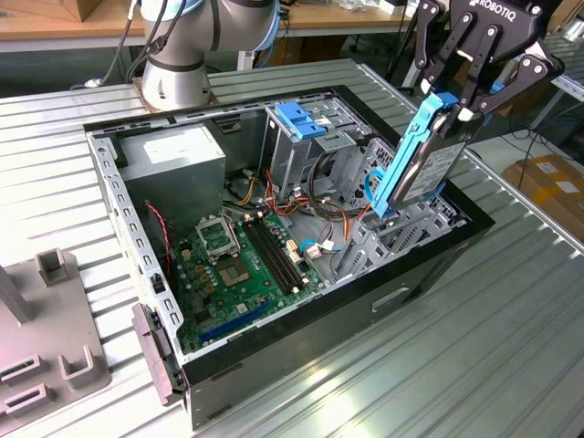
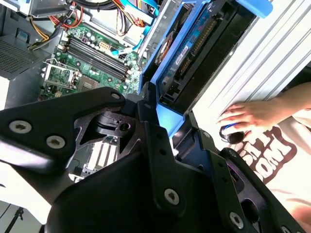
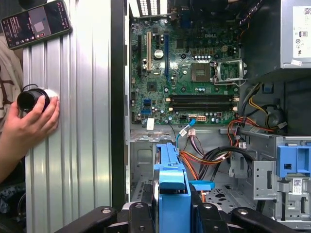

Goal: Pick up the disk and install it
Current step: 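Insert the disk into the insertion slot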

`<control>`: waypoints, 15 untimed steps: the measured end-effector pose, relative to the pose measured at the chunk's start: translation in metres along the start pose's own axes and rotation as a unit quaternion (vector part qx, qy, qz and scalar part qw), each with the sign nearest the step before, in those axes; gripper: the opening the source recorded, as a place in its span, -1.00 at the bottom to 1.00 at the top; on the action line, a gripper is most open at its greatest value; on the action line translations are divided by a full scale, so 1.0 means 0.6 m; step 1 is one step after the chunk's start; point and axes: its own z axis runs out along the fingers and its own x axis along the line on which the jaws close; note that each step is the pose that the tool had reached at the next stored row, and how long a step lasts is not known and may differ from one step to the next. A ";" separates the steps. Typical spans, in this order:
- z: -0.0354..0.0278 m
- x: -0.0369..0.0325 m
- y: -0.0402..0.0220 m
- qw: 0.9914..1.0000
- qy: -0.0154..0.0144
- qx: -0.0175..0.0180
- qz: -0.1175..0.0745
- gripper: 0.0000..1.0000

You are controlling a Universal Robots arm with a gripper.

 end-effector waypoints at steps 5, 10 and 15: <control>0.001 0.000 -0.002 1.000 0.000 0.000 0.000 -0.26; 0.002 0.000 -0.002 1.000 0.000 0.000 0.000 -0.26; 0.006 0.000 -0.002 1.000 0.000 0.000 0.000 -0.26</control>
